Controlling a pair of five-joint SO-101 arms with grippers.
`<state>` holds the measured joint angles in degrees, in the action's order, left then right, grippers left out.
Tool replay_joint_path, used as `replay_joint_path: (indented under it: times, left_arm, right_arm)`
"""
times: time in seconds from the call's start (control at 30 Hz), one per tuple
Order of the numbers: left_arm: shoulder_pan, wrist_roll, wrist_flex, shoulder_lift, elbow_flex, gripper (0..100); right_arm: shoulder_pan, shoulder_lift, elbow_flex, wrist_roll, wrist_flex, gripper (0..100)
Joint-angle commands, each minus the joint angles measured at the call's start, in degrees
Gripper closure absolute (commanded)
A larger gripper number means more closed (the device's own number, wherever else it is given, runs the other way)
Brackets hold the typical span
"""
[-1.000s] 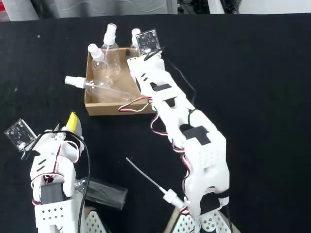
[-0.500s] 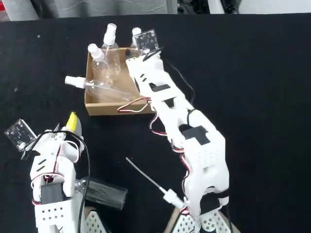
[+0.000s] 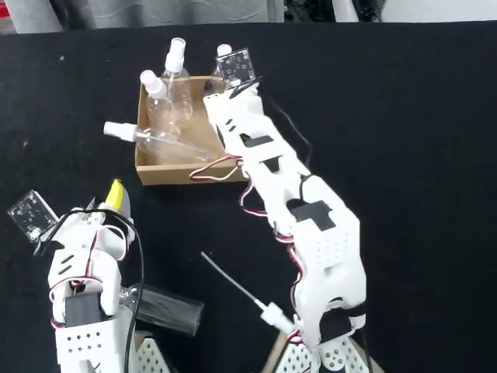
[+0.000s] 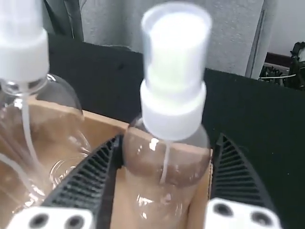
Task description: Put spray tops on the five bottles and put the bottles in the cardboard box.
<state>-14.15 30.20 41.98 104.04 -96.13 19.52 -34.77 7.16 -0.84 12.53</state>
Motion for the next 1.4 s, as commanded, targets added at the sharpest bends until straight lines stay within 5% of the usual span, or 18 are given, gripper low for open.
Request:
replay_joint_path:
  times: [0.0,0.73,1.0,1.37]
  left_arm:
    - [-0.4,-0.6,-1.1,0.5,-1.3,83]
    - [-0.4,-0.6,-1.1,0.5,-1.3,83]
    - [-0.4,-0.6,-1.1,0.5,-1.3,83]
    - [-0.5,-0.6,-1.1,0.5,-1.3,83]
  right_arm:
    - [-1.2,4.0,0.7,0.3,0.6,74.3]
    - [-0.9,23.5,19.5,0.3,0.4,74.3]
    - [-0.9,31.2,19.1,0.2,-16.4,74.3]
    - [-0.9,38.0,19.4,0.2,-26.8,74.7]
